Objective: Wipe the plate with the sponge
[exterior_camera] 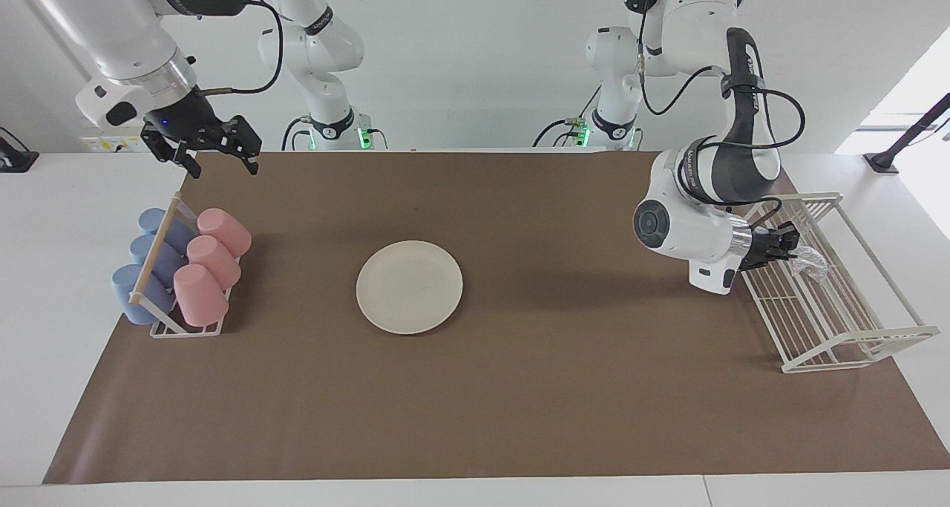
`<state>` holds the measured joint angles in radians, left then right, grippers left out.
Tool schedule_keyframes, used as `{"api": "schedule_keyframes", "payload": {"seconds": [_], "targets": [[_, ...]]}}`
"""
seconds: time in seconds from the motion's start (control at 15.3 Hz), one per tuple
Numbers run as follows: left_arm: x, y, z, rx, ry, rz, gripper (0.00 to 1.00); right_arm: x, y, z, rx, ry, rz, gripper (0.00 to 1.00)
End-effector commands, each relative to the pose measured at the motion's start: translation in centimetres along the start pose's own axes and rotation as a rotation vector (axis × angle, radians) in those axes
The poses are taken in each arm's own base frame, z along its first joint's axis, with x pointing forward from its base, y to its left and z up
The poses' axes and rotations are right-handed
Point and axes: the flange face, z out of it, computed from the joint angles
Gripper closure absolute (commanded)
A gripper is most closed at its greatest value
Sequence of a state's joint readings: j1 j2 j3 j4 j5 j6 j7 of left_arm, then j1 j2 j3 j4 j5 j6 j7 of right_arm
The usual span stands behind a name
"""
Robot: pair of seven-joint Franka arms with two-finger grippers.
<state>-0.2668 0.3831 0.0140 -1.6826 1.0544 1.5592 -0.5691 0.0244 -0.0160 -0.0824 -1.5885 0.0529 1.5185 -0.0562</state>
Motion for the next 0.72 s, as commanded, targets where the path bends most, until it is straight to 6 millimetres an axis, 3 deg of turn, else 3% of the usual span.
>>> {"api": "schedule_keyframes", "payload": {"seconds": [0.0,0.26,0.33,0.39,0.65], "targets": [[-0.27,0.39,0.8,-0.015,0.012,-0.038,1.0,-0.03,0.67,-0.16,-0.022,0.001,0.027,0.0],[-0.17,0.15,1.29,-0.015,0.008,-0.042,1.0,0.04,0.59,-0.16,-0.022,0.003,0.024,0.0],[-0.12,0.1,1.25,-0.017,0.009,-0.043,0.66,0.09,0.59,-0.13,-0.022,0.006,0.024,0.0],[-0.07,0.14,1.2,-0.02,0.014,-0.042,0.01,0.08,0.67,-0.2,-0.022,0.007,0.028,0.0],[0.0,-0.03,1.11,-0.022,0.014,-0.043,0.0,0.07,0.59,-0.19,-0.022,0.006,0.027,0.0]]}}
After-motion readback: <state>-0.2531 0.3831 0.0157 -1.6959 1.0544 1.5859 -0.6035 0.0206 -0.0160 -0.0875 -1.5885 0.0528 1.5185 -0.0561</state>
